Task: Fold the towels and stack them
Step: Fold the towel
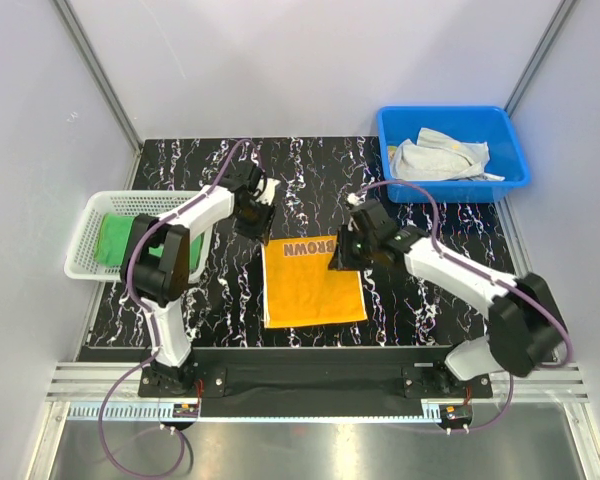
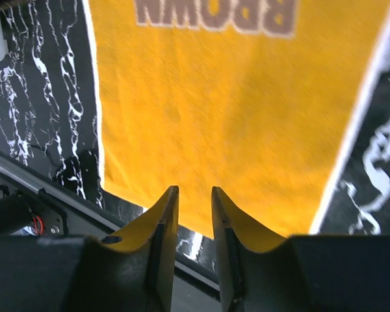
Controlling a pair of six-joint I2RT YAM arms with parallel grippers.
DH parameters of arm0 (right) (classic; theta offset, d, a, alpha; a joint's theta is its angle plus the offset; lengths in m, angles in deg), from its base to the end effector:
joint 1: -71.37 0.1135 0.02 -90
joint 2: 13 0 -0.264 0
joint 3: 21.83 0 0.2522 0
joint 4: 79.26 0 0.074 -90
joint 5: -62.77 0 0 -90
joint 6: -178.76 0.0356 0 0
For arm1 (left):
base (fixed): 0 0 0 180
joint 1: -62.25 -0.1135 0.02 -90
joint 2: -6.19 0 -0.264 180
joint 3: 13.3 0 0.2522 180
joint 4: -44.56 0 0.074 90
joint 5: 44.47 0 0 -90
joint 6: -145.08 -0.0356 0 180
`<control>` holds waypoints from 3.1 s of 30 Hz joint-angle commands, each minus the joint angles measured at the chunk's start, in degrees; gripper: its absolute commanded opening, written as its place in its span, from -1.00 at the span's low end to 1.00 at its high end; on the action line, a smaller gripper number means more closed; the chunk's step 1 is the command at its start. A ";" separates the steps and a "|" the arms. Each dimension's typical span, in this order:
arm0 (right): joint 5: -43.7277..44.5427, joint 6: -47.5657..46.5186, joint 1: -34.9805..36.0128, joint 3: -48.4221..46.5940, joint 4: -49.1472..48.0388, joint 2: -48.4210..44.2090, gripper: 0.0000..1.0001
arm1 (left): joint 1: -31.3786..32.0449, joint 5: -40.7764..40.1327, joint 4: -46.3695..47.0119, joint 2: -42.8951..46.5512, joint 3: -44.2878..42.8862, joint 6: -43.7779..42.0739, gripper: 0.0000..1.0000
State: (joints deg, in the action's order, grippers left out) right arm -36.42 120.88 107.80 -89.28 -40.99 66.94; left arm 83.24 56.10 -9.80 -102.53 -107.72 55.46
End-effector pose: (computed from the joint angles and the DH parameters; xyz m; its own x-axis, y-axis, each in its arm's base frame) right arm 0.2293 0.1763 0.2344 -0.8827 0.0009 -0.4700 -0.2340 0.8664 0.4411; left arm 0.3606 -0.1454 0.1997 -0.8724 0.3277 -0.3628 0.4087 0.8961 -0.1733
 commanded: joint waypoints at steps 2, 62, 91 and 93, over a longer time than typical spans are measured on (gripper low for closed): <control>-3.55 -1.98 3.37 -5.97 -4.38 7.85 -0.37 | -0.51 3.05 -1.06 -1.75 -2.13 -3.63 -0.11; -25.70 -61.82 -19.90 -54.50 35.95 49.51 0.15 | -3.33 6.31 -10.11 -13.17 -15.40 -14.27 -0.08; -30.98 -69.30 -21.57 -59.69 40.27 56.38 -0.63 | -4.29 10.53 -11.87 -18.27 -19.09 -17.78 -1.00; -30.89 -69.65 -21.83 -59.60 39.65 55.50 -0.89 | -4.38 10.96 -12.22 -18.27 -19.53 -17.70 -1.00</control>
State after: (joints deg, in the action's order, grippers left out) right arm -65.97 52.44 86.75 -149.26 -0.90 124.66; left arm 79.06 65.34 -21.40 -119.58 -125.08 38.72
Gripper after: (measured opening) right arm 0.107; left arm 0.008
